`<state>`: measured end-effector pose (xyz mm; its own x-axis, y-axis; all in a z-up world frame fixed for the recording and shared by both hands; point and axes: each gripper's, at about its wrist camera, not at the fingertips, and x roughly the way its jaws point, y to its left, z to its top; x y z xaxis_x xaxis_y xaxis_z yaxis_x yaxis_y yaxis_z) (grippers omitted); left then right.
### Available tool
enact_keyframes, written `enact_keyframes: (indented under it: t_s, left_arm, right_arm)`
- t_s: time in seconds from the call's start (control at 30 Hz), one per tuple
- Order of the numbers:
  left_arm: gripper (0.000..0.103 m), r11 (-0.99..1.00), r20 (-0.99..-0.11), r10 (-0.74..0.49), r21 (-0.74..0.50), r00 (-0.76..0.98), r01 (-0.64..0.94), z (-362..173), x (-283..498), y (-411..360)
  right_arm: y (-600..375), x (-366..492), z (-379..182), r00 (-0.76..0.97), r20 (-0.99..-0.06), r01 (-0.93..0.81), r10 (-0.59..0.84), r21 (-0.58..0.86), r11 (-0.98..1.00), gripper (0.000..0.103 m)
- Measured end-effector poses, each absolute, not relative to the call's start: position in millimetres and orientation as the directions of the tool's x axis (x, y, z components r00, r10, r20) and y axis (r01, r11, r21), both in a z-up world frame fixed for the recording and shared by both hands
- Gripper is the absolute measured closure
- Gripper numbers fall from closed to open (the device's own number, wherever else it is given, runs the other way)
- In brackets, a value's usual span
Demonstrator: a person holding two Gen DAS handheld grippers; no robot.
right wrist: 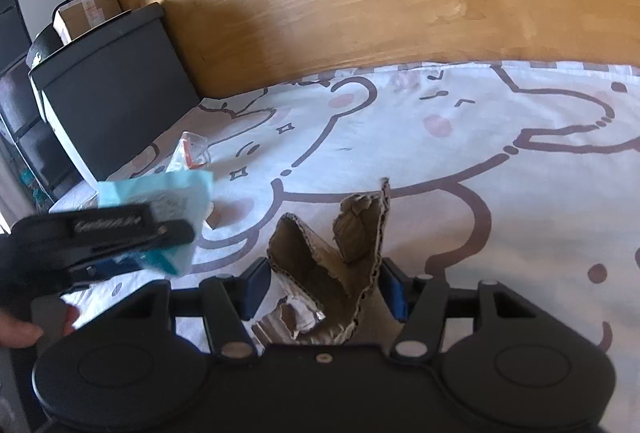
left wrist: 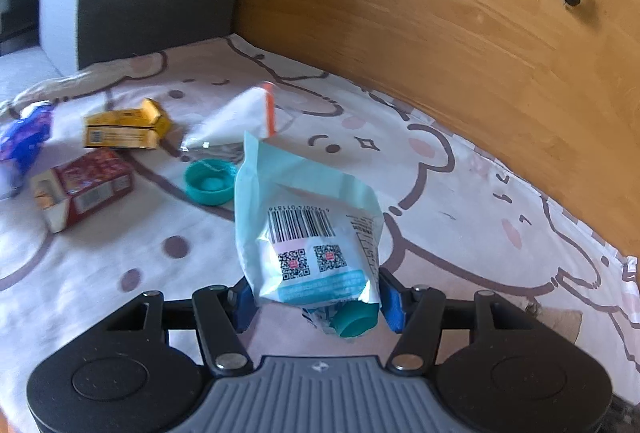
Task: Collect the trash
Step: 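Lift the packet with the left tool while the right tool lifts the cardboard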
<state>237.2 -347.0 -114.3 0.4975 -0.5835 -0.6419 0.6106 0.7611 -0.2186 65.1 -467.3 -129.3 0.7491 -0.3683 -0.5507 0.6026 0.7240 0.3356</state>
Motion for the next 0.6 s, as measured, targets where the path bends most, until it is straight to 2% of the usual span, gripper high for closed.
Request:
enact_keyframes:
  t_s: [0.6]
  left_arm:
    - [0.043,0.802,-0.604,-0.518,-0.097,0.606,0.589,-90,205,-260]
  right_arm:
    - [-424,66,-101,0.768,-0.525,0.536,-0.366,0.216,0.816,0.043]
